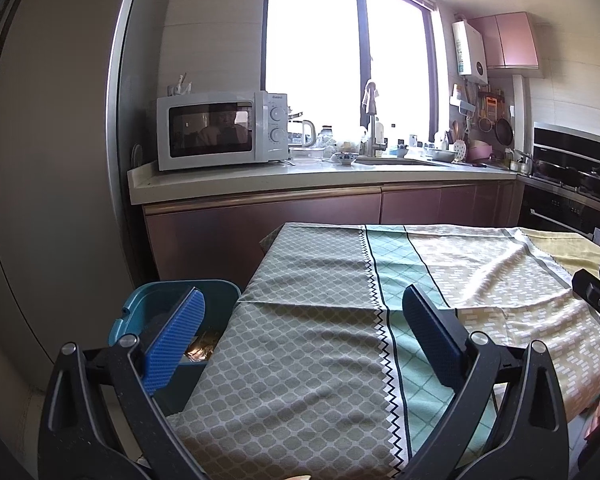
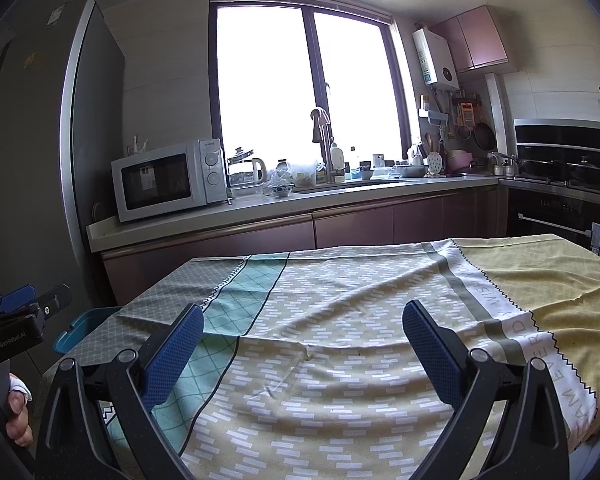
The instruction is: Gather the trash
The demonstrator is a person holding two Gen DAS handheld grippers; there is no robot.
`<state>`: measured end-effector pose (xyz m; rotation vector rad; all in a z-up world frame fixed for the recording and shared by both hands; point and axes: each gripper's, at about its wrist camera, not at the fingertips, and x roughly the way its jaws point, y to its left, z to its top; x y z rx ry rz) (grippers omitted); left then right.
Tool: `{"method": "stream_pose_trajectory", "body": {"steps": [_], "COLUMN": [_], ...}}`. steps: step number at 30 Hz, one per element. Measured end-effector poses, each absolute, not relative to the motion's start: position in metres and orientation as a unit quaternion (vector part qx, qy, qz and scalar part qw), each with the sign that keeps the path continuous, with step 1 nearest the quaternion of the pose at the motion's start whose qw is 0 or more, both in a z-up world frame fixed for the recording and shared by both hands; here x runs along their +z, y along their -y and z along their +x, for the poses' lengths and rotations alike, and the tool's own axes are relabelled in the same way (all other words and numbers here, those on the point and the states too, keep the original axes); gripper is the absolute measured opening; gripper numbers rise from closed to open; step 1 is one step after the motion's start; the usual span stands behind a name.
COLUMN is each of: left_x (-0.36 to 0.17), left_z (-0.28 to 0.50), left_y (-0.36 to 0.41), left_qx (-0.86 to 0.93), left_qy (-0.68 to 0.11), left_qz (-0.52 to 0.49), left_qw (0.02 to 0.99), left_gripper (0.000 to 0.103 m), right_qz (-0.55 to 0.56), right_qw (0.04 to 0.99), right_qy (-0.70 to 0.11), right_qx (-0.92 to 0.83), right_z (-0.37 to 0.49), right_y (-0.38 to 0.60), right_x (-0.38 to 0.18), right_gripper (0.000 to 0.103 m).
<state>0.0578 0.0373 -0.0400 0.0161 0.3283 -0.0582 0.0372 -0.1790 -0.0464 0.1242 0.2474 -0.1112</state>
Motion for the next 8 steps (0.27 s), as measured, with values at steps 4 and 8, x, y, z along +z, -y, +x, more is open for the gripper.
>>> {"method": "stream_pose_trajectory", "body": {"steps": [4, 8], "left_x": [-0.042, -0.052], "left_z": [0.085, 0.135], "left_y": [-0.030, -0.022], "left_qx": [-0.051, -0.053], "left_qy": [-0.213, -0.288], "left_qz": [0.003, 0.010], "left_qw": [0.976, 0.956], "left_gripper": [0.098, 0.098], "right_qz": [0.067, 0.085], "right_qw": [0.987, 0.977], "right_qy": [-0.139, -0.181], "right_qx": [-0.053, -0.071], "right_z": [0.046, 0.064], "right_y": [0.195, 0.238], "right_x": [-0.048, -0.048], "right_gripper": [0.096, 0.096]}}
